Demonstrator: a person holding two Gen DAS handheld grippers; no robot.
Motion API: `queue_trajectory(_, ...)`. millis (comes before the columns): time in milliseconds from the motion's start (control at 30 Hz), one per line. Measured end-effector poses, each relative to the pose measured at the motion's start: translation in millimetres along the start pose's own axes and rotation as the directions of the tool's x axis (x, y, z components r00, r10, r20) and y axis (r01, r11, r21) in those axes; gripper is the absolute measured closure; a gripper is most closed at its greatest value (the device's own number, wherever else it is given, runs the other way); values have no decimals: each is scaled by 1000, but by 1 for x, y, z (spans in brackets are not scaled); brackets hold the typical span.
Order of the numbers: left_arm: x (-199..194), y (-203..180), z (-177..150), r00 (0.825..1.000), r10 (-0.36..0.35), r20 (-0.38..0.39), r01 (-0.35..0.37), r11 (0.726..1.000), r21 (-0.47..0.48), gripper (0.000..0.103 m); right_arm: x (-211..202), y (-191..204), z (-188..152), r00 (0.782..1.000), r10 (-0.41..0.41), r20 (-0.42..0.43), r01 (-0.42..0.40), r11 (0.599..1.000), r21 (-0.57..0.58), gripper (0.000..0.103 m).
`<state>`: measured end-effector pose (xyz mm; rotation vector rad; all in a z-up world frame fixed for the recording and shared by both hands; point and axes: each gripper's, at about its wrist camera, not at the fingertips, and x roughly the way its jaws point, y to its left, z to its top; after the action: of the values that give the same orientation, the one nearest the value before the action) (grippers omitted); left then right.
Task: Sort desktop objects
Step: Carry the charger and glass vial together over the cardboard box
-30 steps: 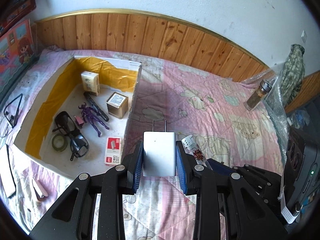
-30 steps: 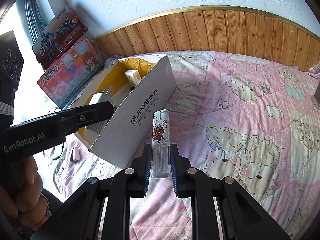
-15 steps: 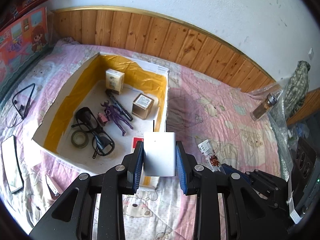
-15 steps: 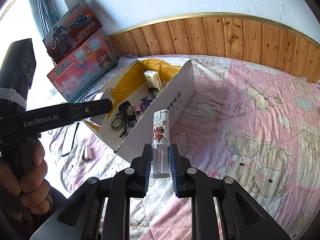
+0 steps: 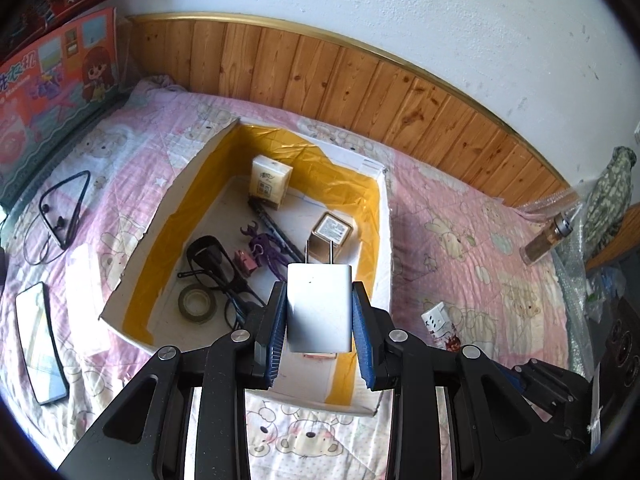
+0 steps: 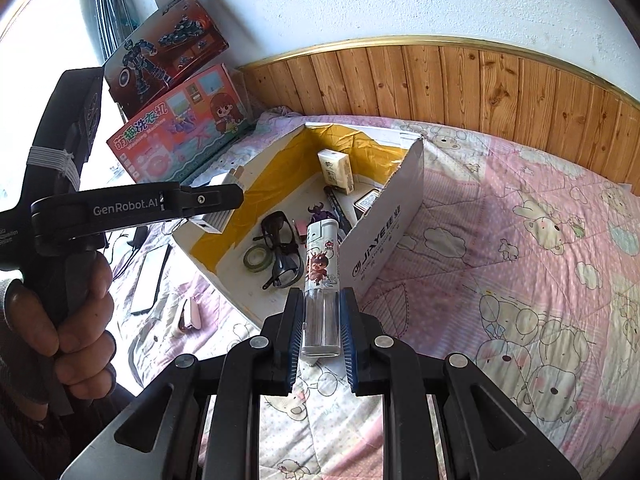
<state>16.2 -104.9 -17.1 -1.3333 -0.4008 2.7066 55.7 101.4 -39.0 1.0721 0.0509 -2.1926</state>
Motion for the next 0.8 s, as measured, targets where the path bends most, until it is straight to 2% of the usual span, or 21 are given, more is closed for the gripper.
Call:
queue_trajectory(500,30,32,28,1000,30,-10,-30,998,-59,72,37,25,33,1000,7,-20,-8,998,-62,84)
queue_trajectory(800,50,45,38,999,38,-38,-41,995,-91,72,64,25,53,999,-4,-39,1,997,-76,83)
